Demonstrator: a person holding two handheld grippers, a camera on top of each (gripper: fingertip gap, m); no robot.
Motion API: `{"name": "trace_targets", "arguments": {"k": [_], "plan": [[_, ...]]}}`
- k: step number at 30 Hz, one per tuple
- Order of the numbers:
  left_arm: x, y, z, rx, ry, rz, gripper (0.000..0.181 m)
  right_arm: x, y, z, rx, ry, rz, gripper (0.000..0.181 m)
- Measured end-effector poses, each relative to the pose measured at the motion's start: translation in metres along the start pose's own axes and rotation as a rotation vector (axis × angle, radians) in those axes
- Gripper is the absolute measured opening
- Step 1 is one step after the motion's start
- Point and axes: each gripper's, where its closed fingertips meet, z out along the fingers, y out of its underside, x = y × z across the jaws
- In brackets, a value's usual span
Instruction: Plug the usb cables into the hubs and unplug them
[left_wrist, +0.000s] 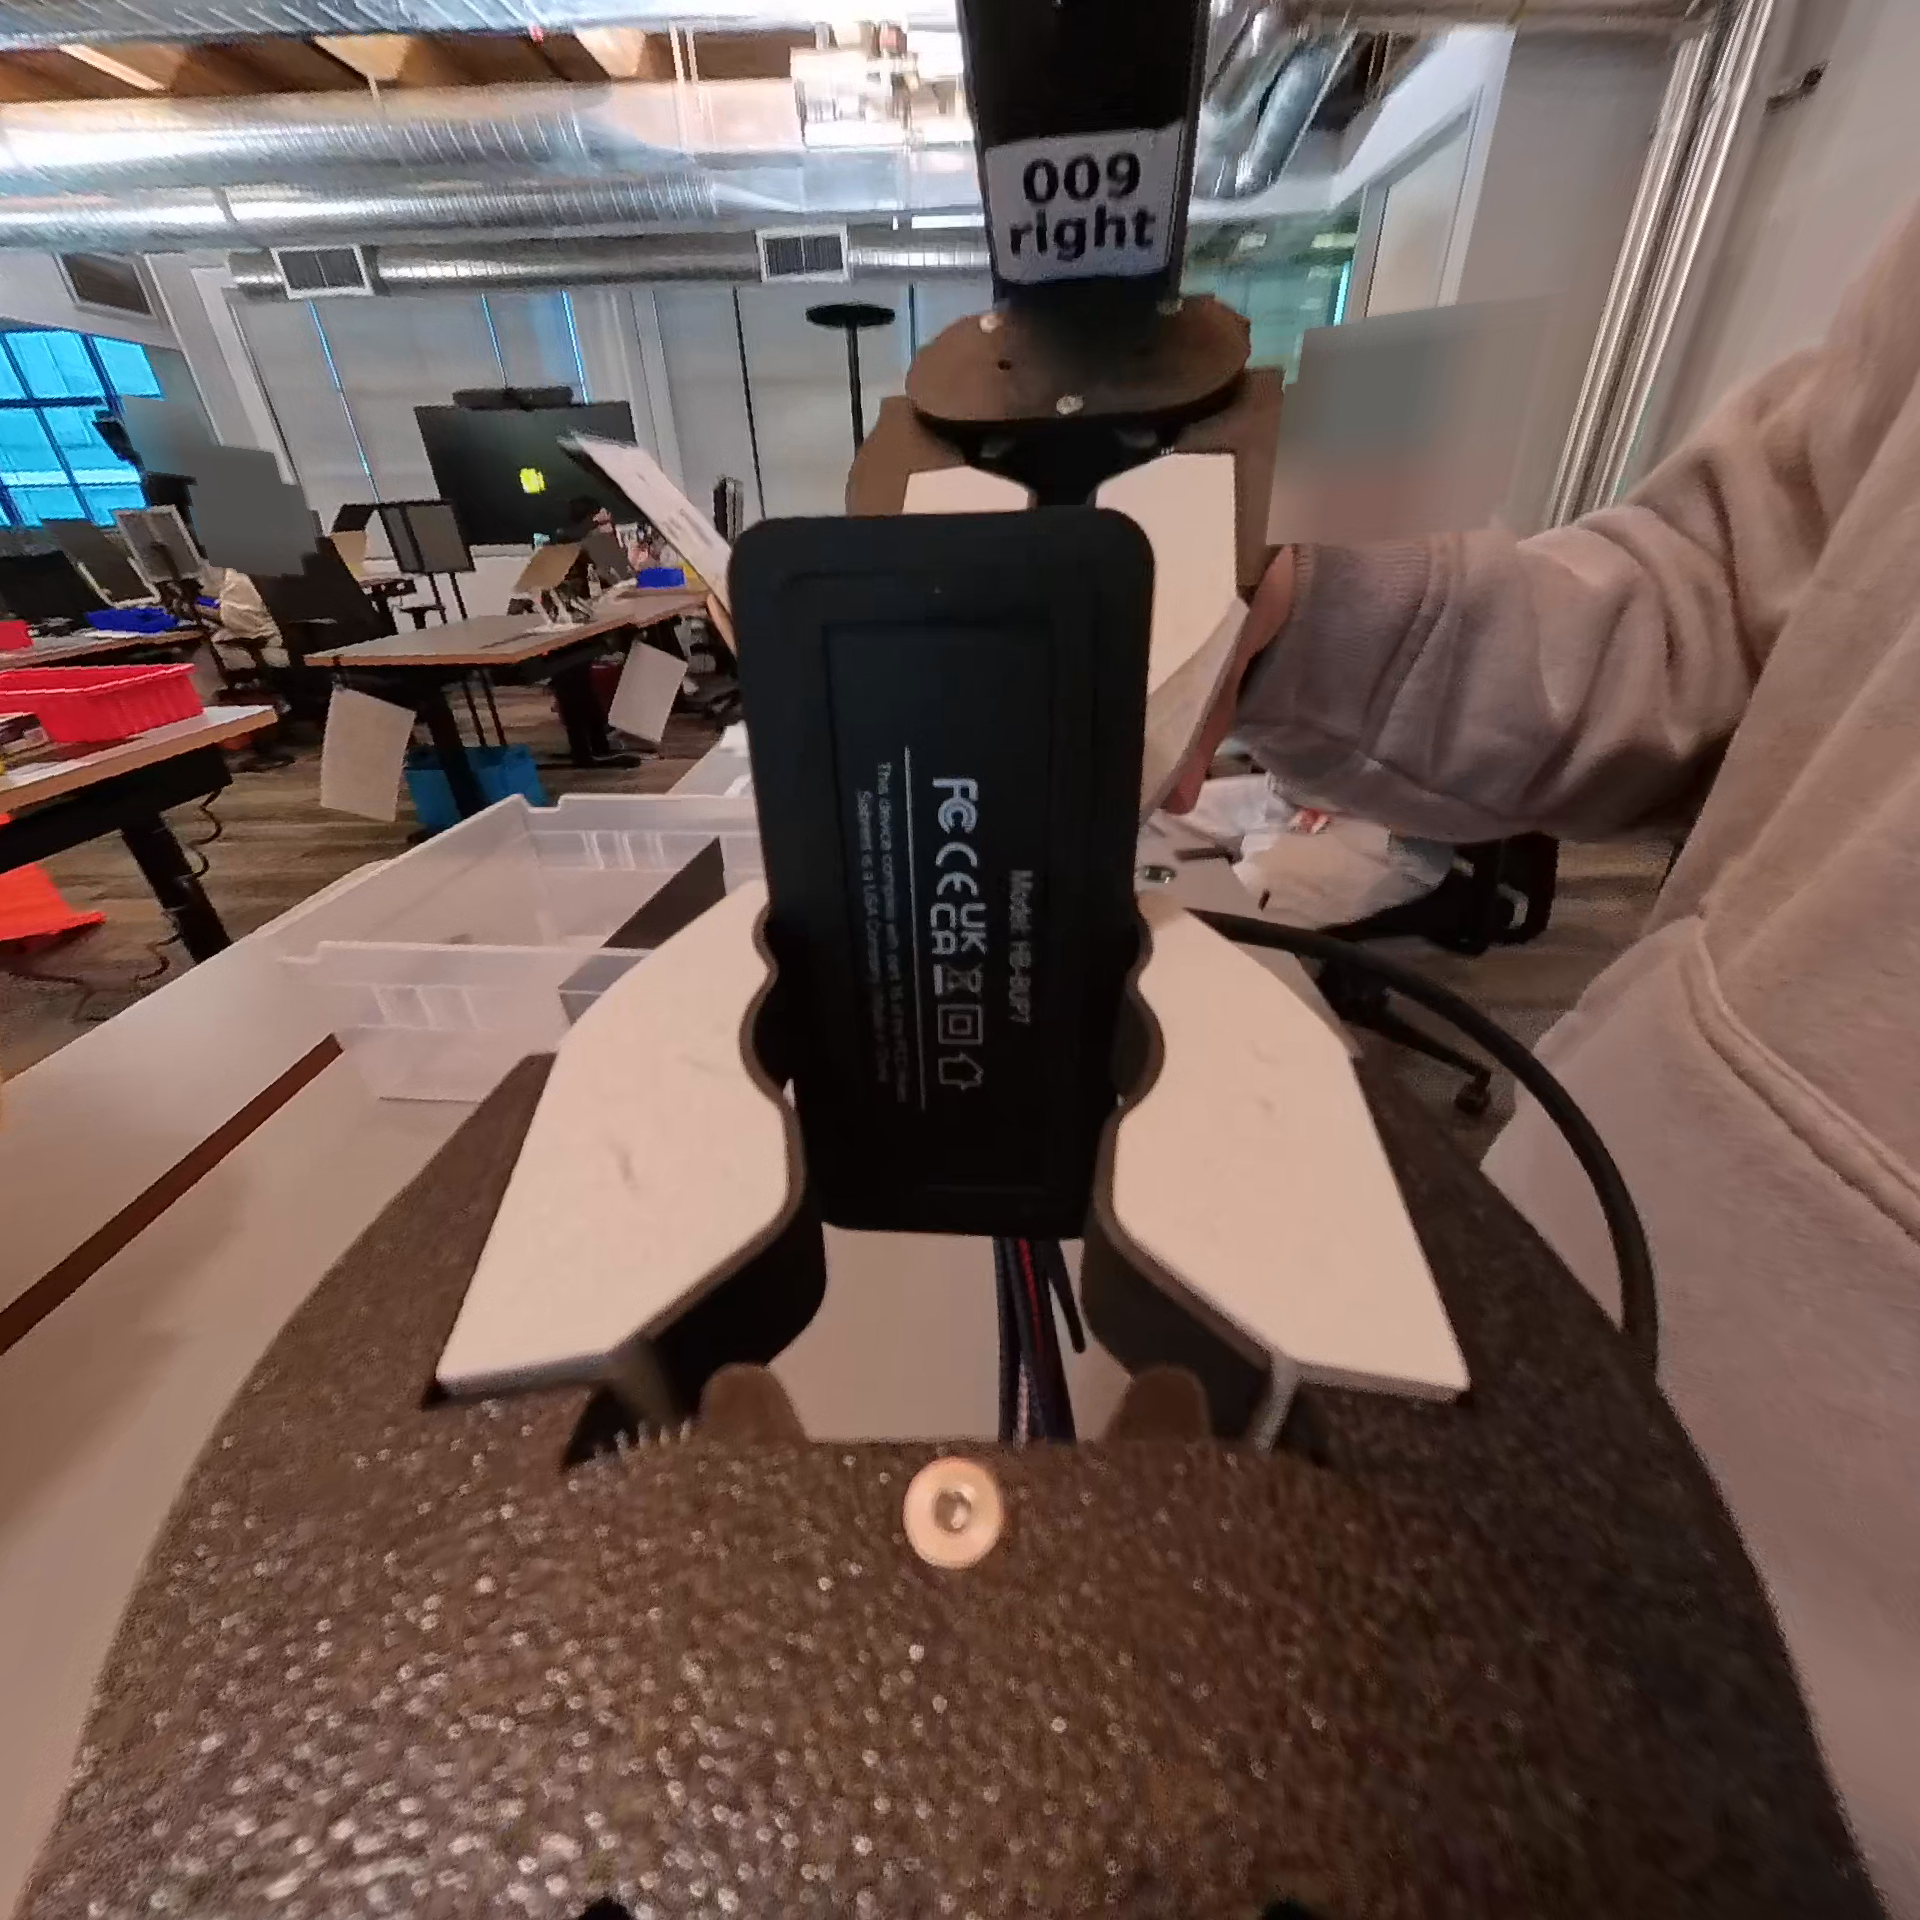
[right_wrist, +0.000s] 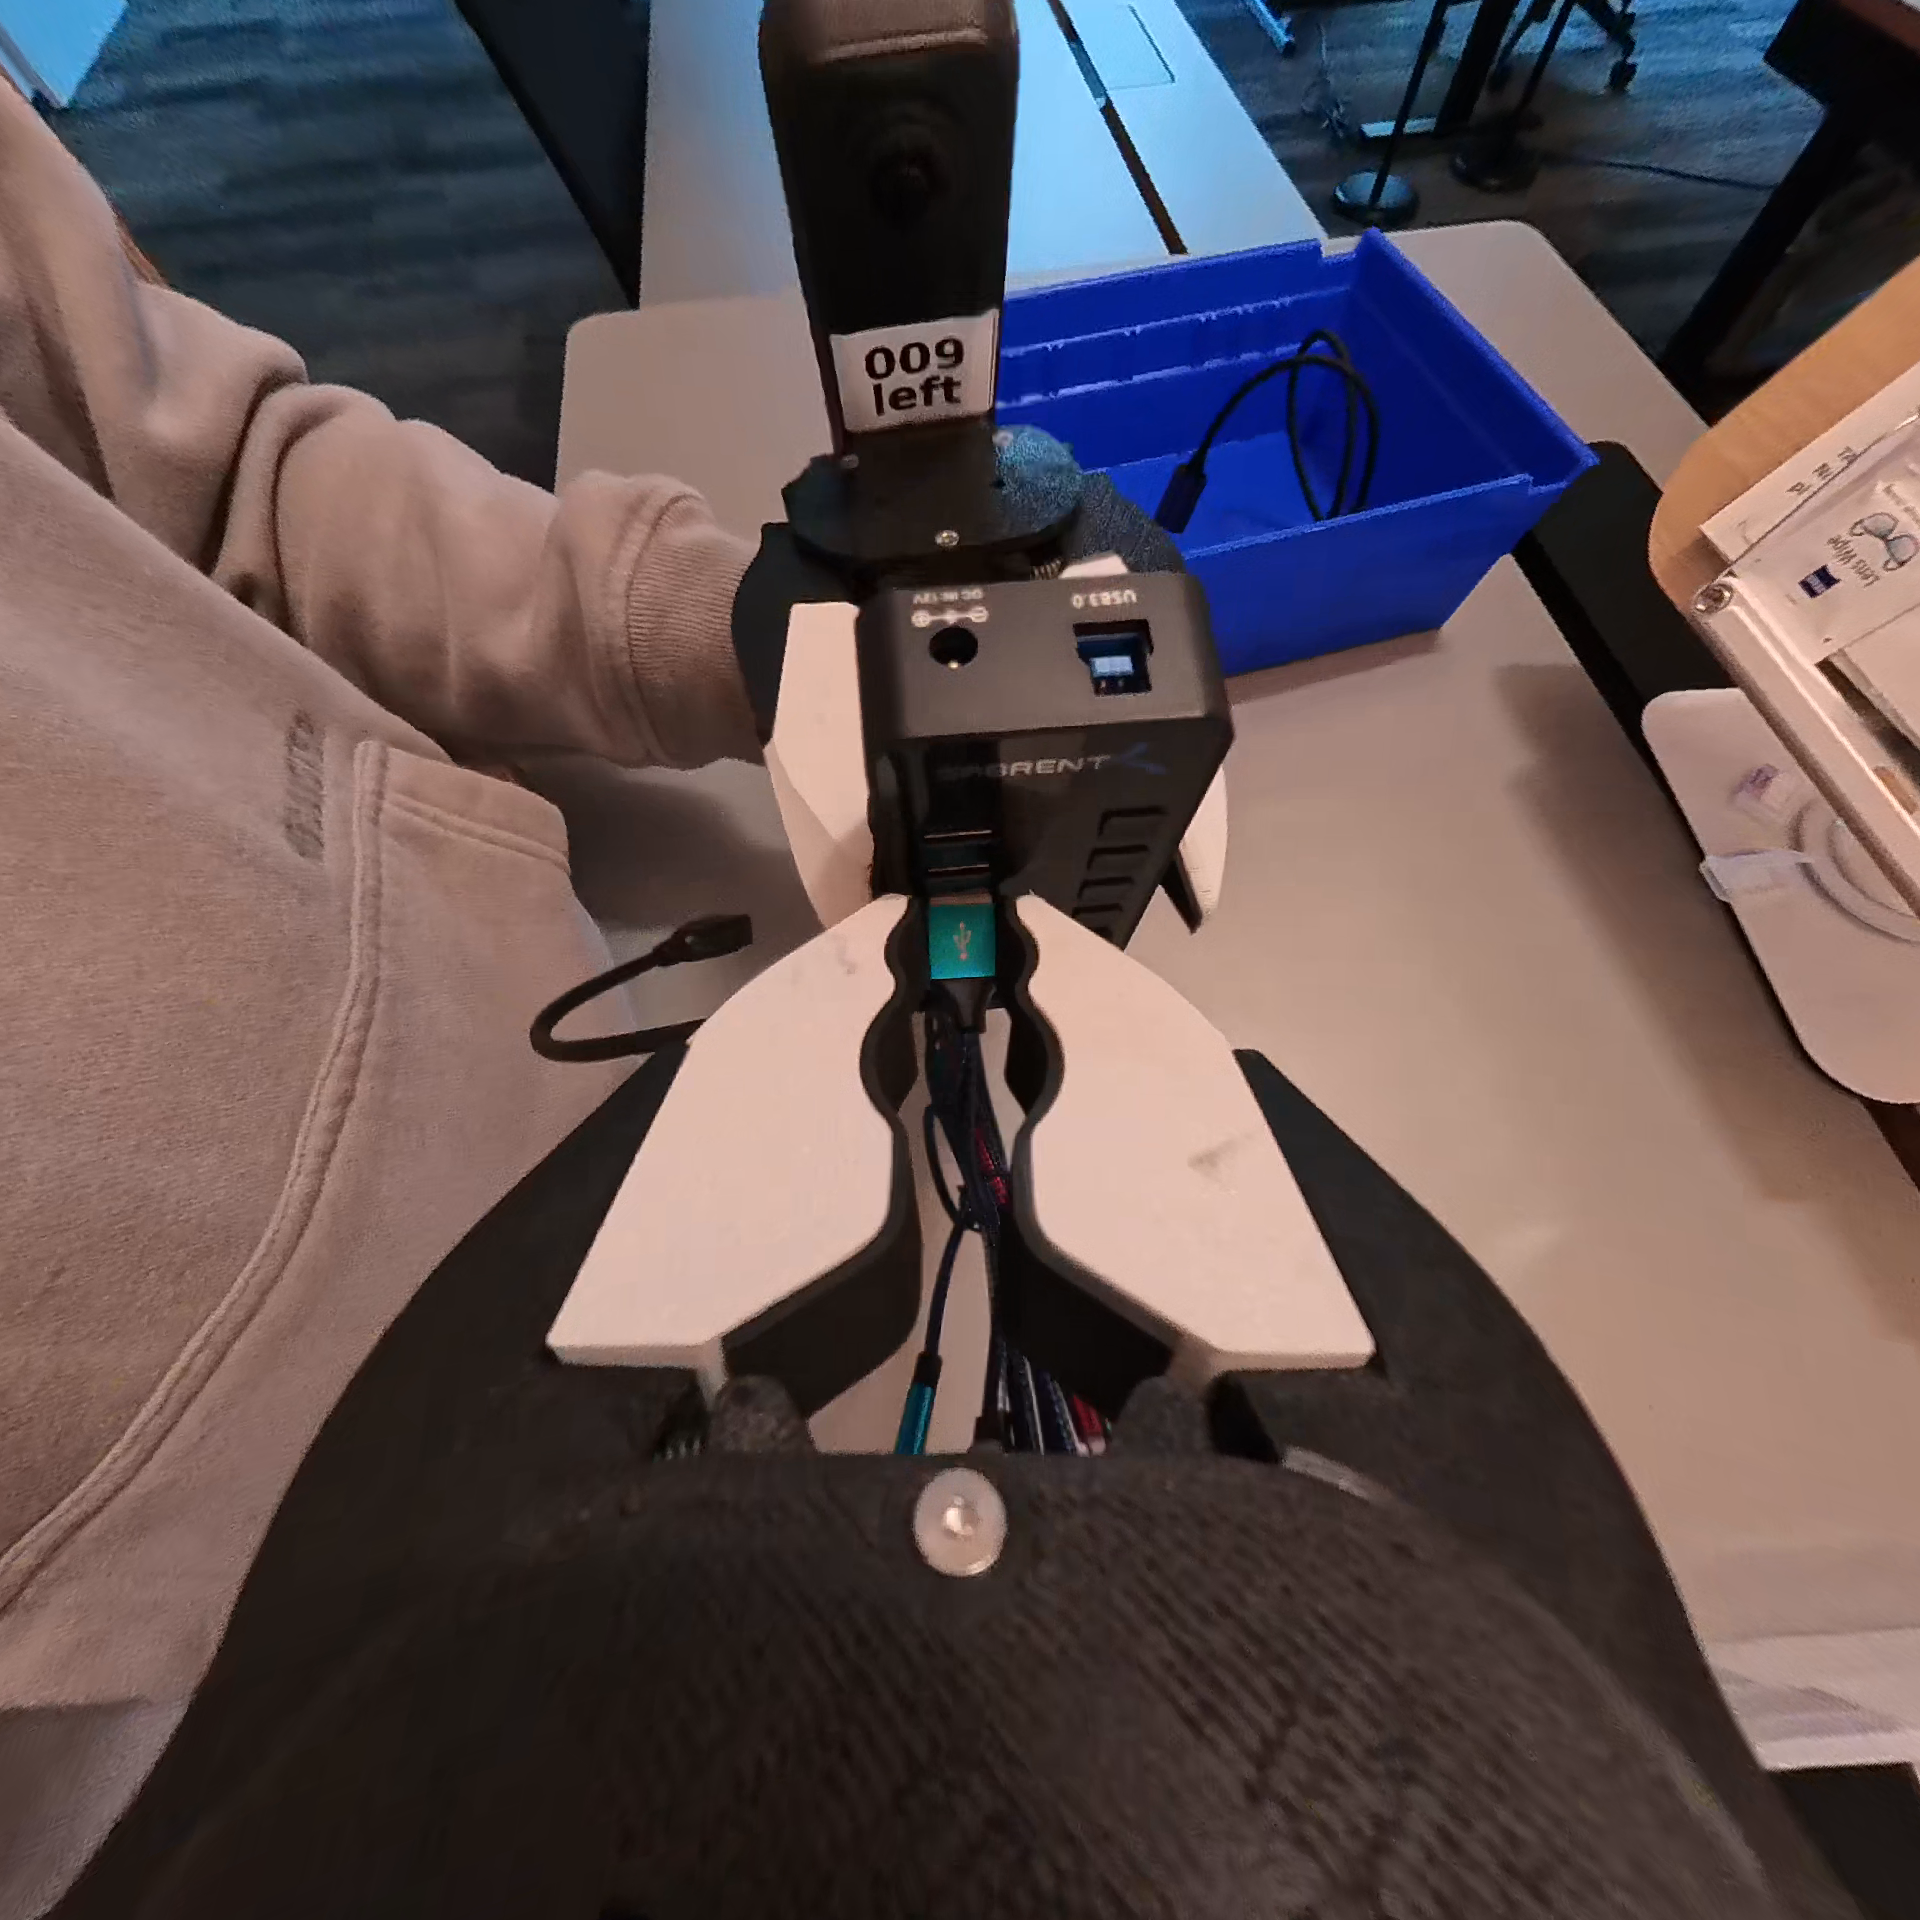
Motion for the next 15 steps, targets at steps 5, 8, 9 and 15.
{"name": "trace_targets", "arguments": {"k": [5,8,9,15], "plan": [[0.0004,0.0028,0.0011,-0.102,0.0,0.034,0.059,-0.0017,0.0005,0.0021,-0.059,0.007,-0.044,0.012],[-0.0002,0.0024,0.0012,-0.106,-0.006,0.045,0.059,-0.001,-0.0008,0.0018,-0.045,0.003,-0.031,0.012],[-0.0011,0.003,0.0015,-0.113,-0.013,0.052,0.06,-0.0001,-0.0003,0.0018,-0.041,0.007,-0.026,0.012],[-0.0065,0.0067,0.0019,-0.082,-0.017,-0.008,0.059,0.0056,0.005,0.0013,-0.048,0.073,-0.021,0.014]]}}
